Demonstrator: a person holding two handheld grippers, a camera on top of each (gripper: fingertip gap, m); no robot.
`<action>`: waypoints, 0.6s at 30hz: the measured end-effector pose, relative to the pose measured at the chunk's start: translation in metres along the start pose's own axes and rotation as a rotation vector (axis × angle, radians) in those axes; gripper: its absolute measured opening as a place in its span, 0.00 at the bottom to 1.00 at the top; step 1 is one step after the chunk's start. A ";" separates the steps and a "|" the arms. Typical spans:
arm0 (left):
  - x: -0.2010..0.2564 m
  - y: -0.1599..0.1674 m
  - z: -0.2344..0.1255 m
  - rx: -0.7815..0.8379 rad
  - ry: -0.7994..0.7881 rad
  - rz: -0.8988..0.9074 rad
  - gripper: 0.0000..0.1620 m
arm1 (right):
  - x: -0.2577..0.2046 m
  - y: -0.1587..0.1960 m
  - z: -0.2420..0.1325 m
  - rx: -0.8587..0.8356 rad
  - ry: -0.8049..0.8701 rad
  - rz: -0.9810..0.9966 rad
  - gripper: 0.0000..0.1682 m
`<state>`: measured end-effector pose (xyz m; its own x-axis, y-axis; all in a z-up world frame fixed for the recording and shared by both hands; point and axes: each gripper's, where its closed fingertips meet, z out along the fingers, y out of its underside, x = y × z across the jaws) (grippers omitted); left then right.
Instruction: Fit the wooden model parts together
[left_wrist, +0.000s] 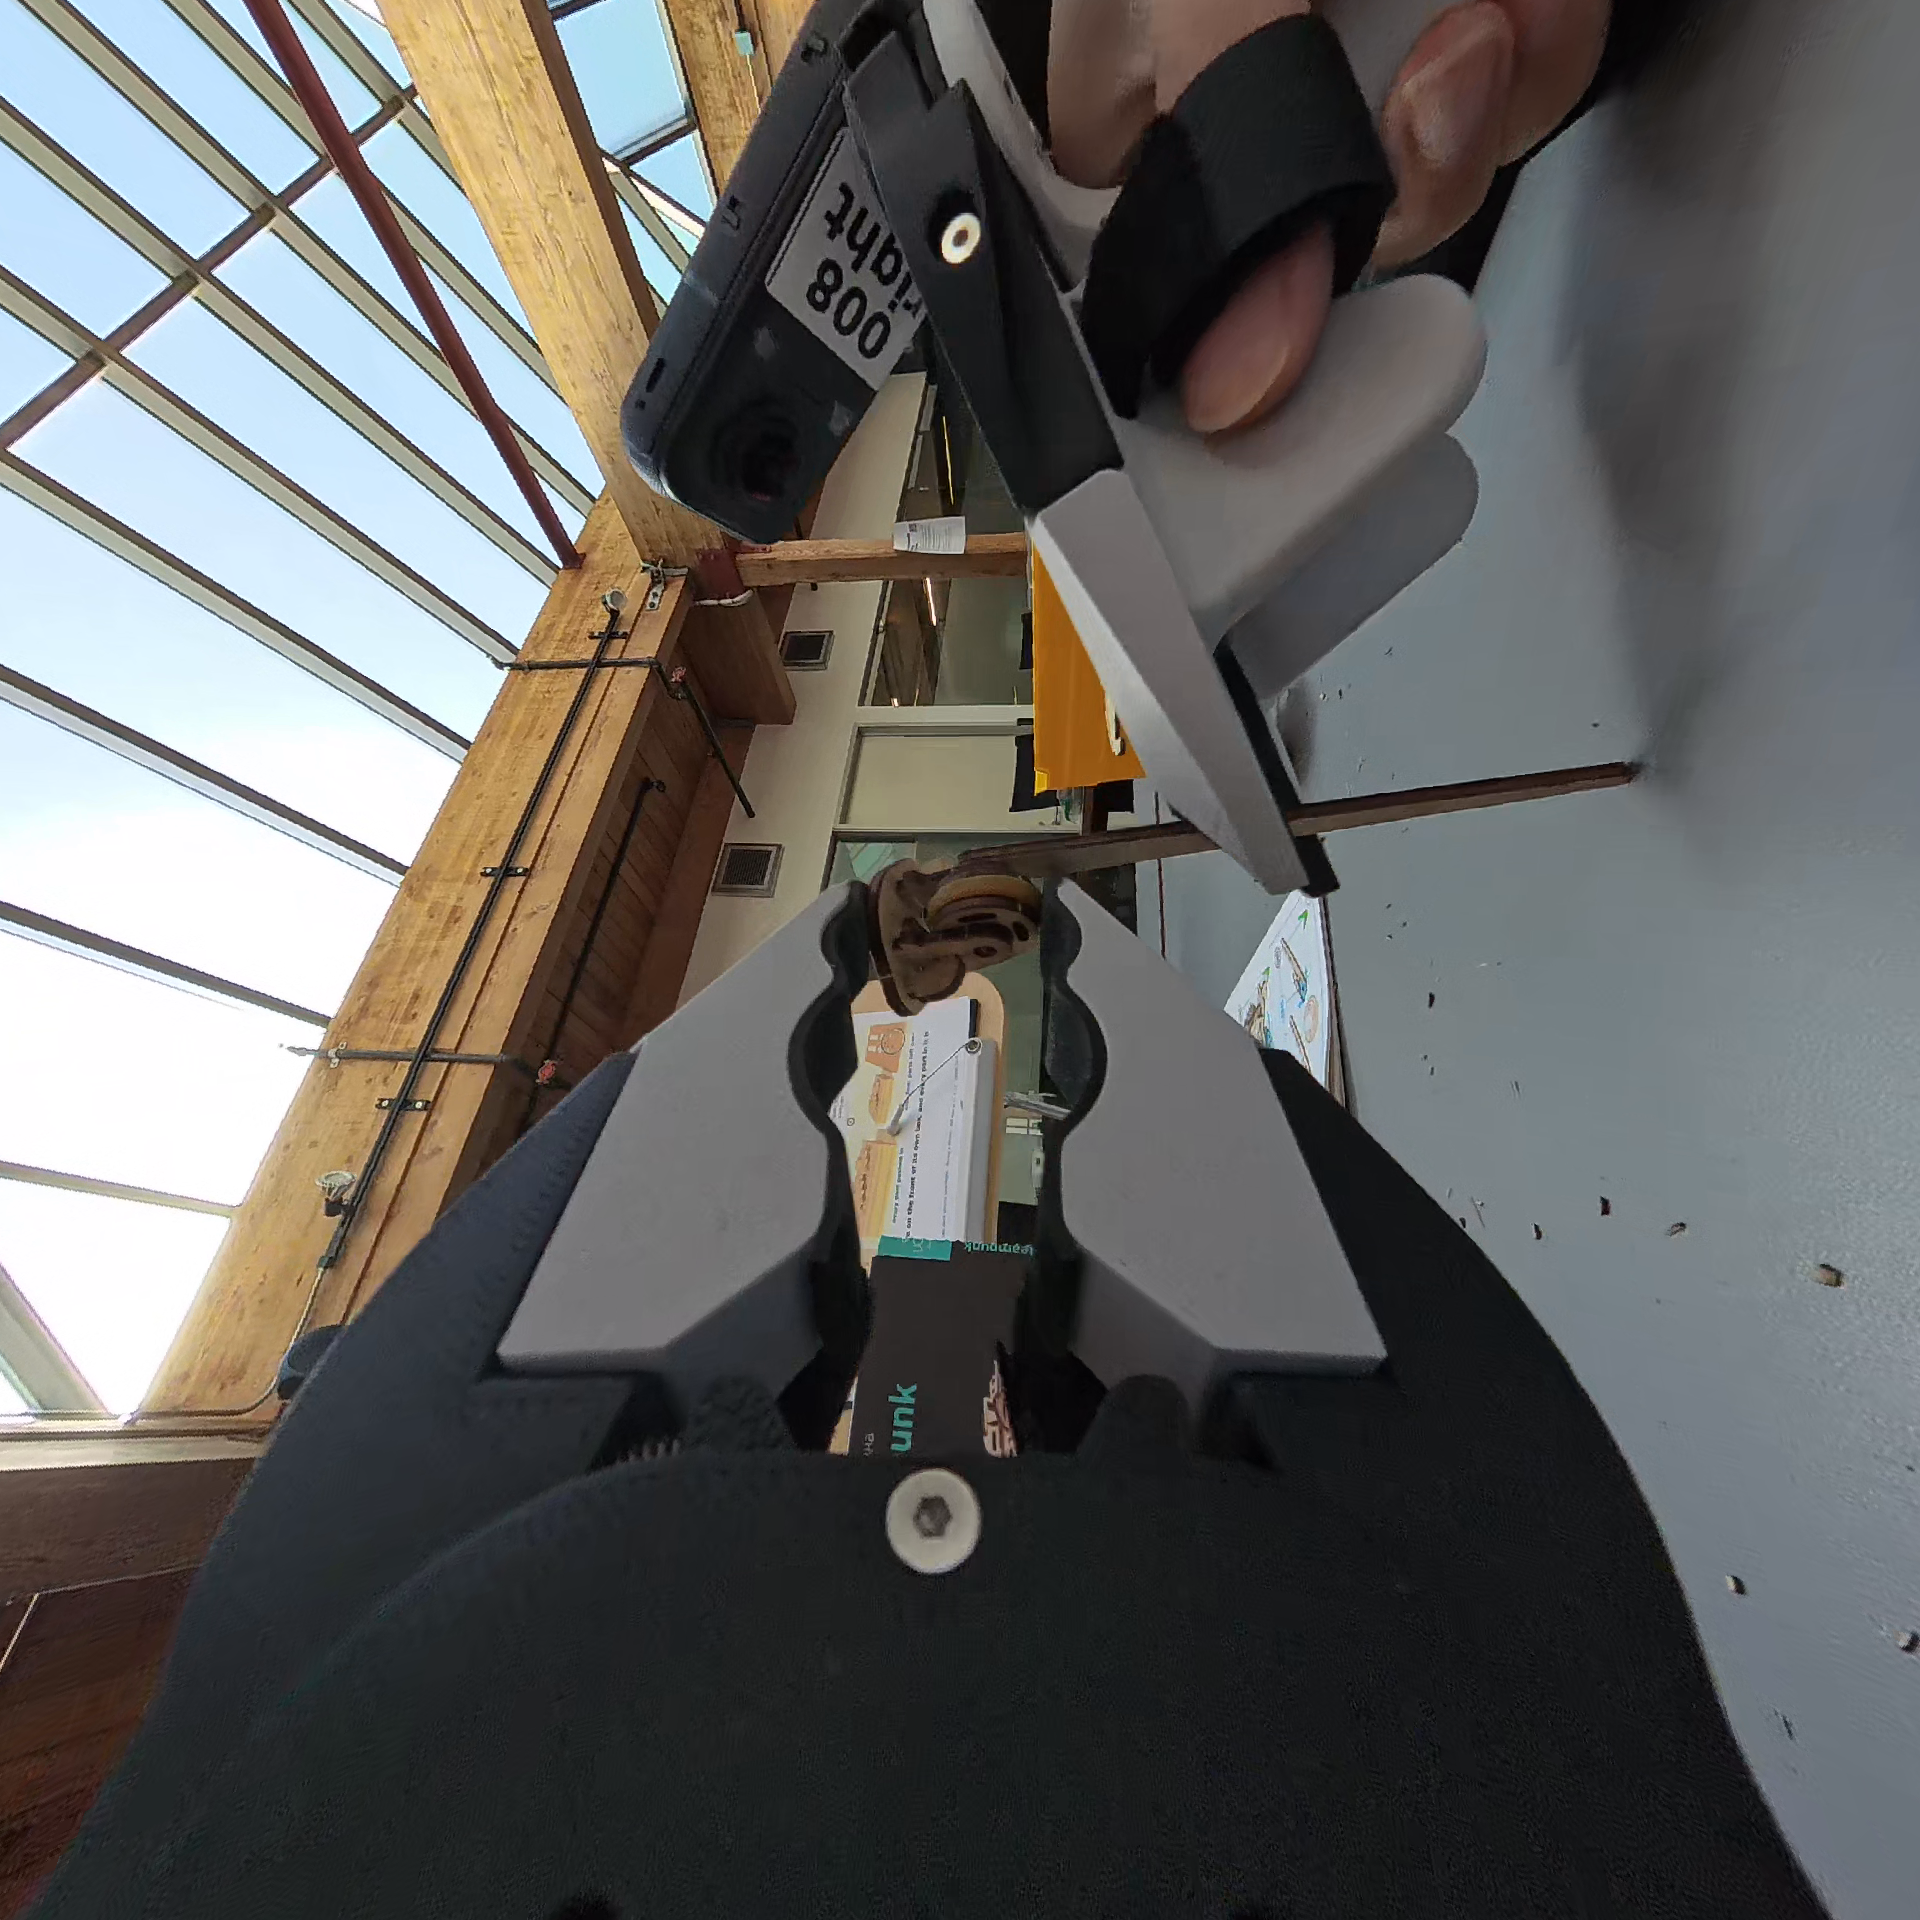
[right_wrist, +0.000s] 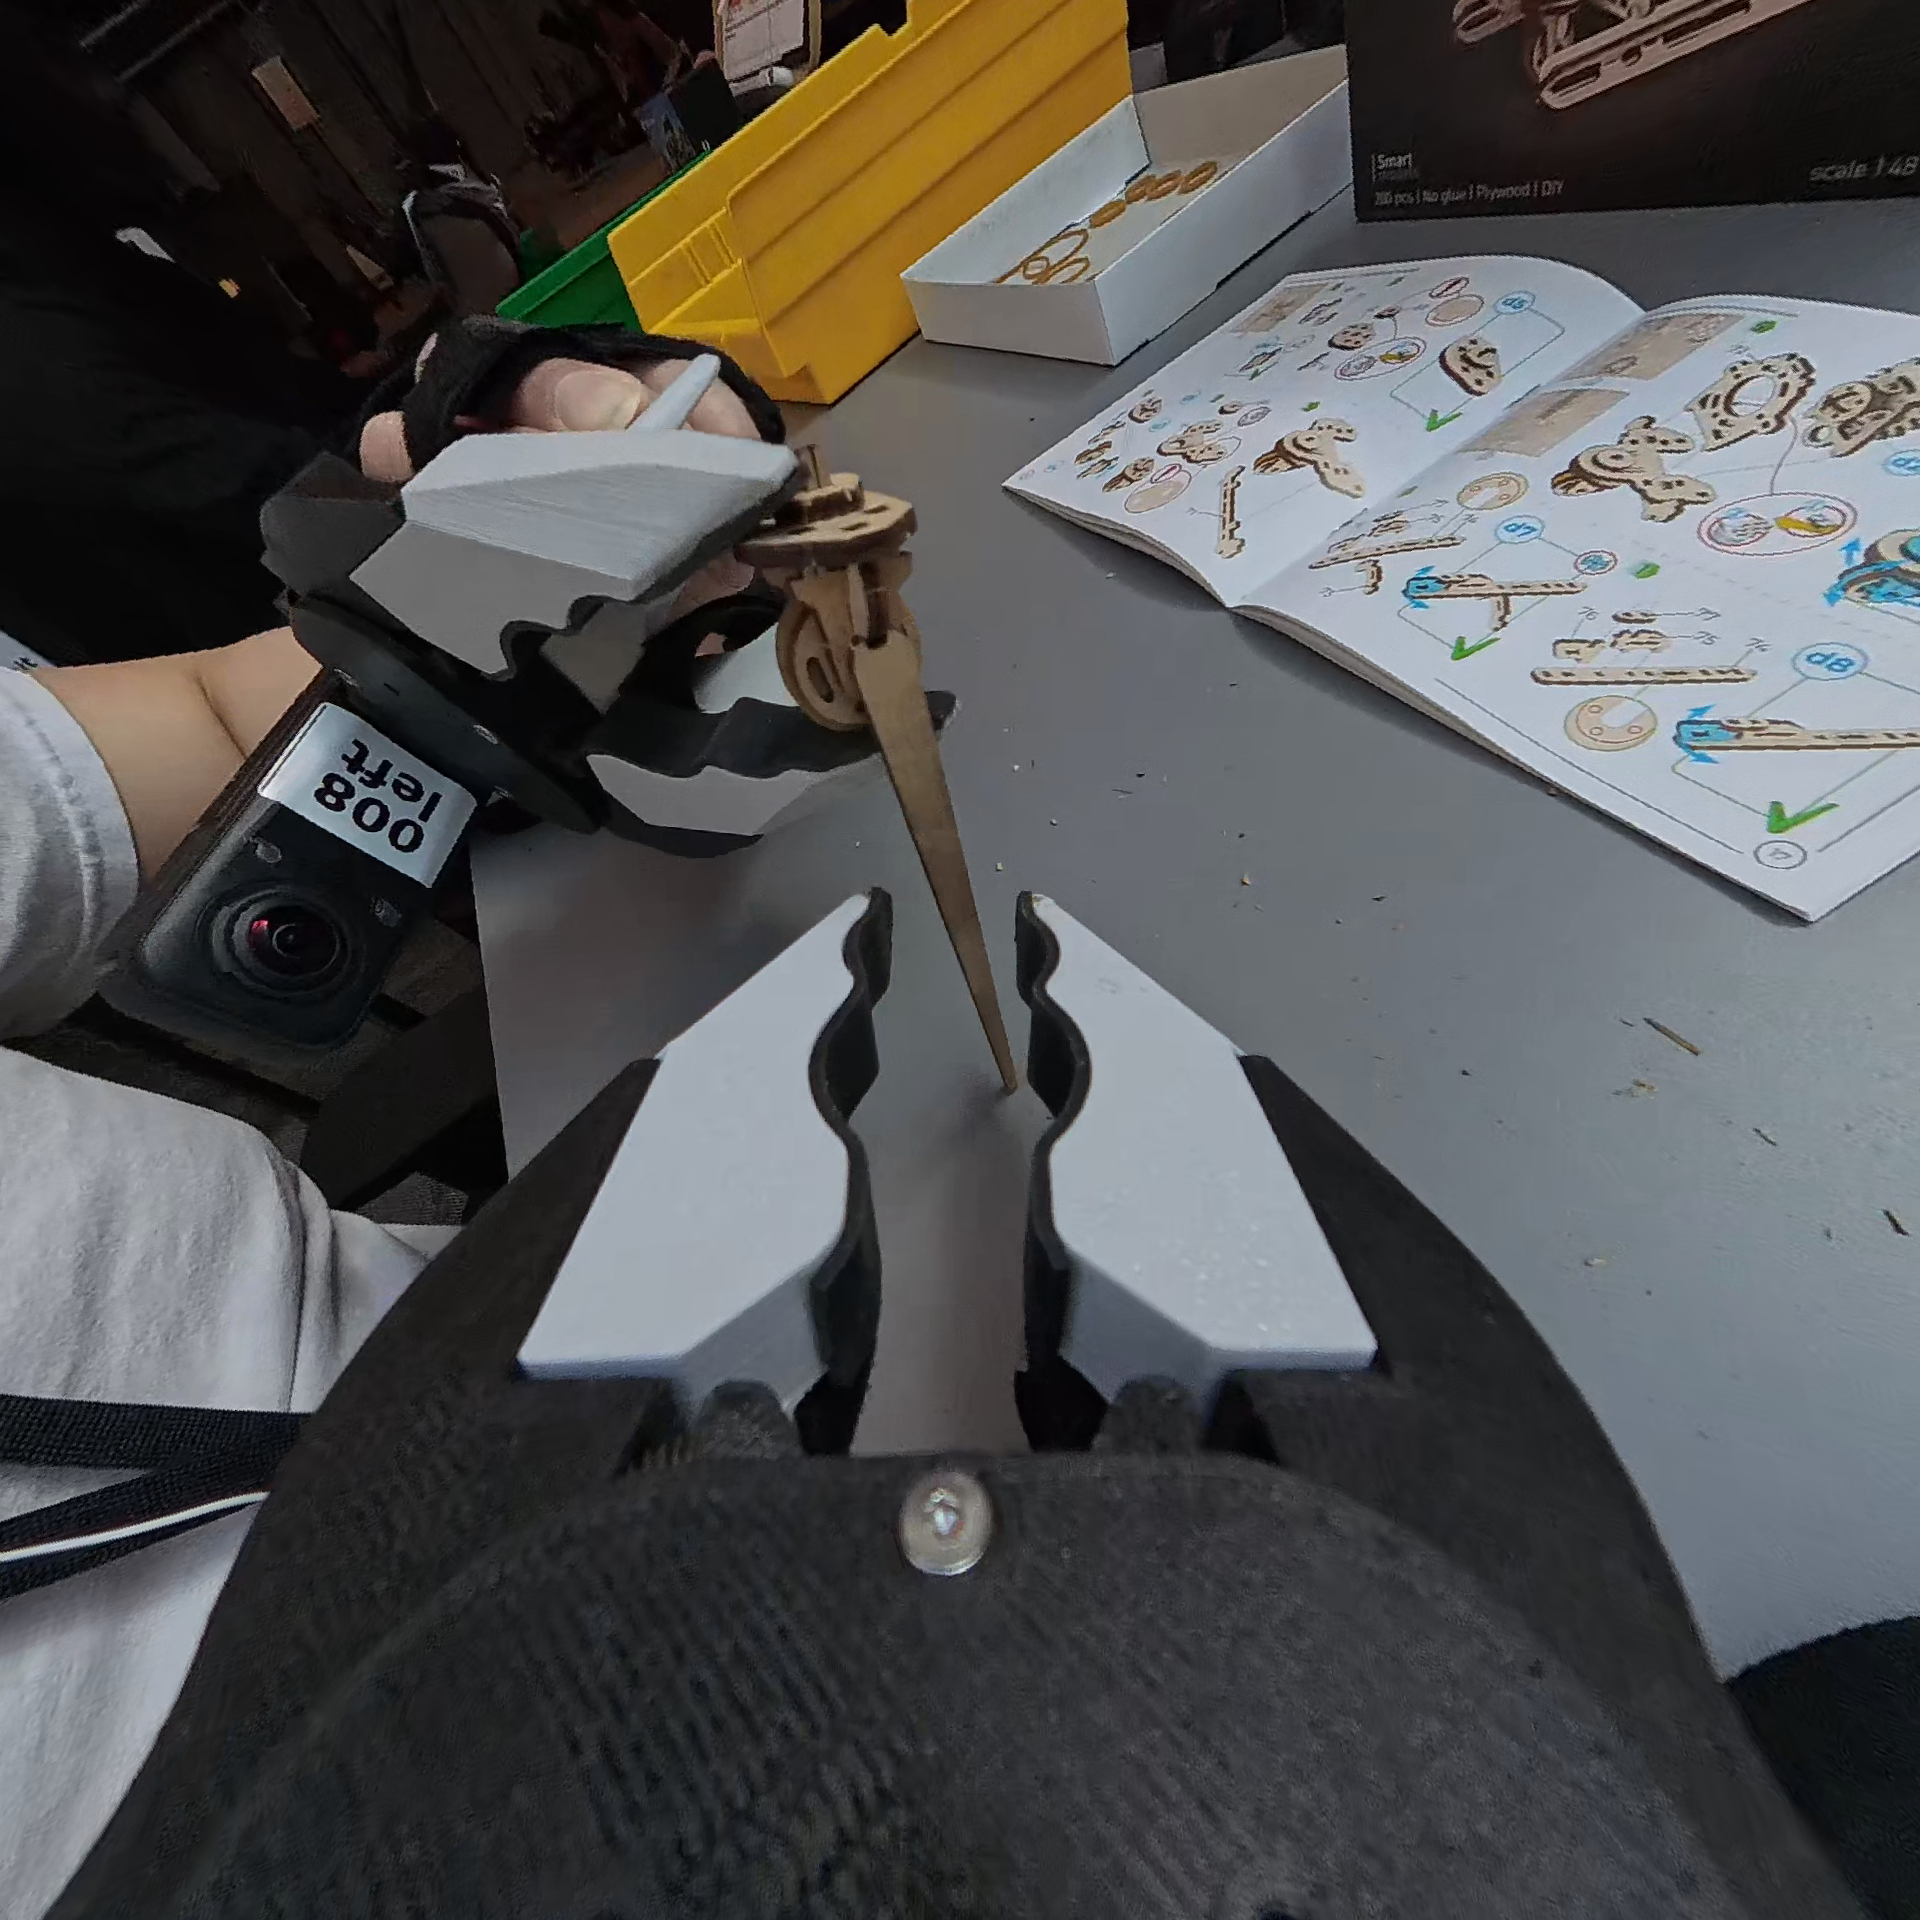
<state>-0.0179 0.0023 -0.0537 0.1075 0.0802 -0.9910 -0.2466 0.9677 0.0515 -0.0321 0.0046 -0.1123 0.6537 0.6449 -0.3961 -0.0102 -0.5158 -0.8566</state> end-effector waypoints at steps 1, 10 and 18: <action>0.002 0.002 0.001 -0.009 0.010 -0.003 0.19 | 0.002 0.000 0.001 -0.001 0.019 0.001 0.12; 0.013 0.040 0.004 -0.101 0.108 -0.253 0.19 | 0.004 -0.014 0.000 0.048 -0.050 0.117 0.02; 0.010 0.053 0.005 -0.125 0.164 -0.522 0.19 | 0.008 0.000 -0.003 -0.092 -0.108 0.259 0.02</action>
<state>-0.0252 0.0553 -0.0607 0.0970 -0.4495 -0.8880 -0.3143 0.8327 -0.4559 -0.0247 0.0082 -0.1141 0.5539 0.5391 -0.6345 -0.0942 -0.7166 -0.6911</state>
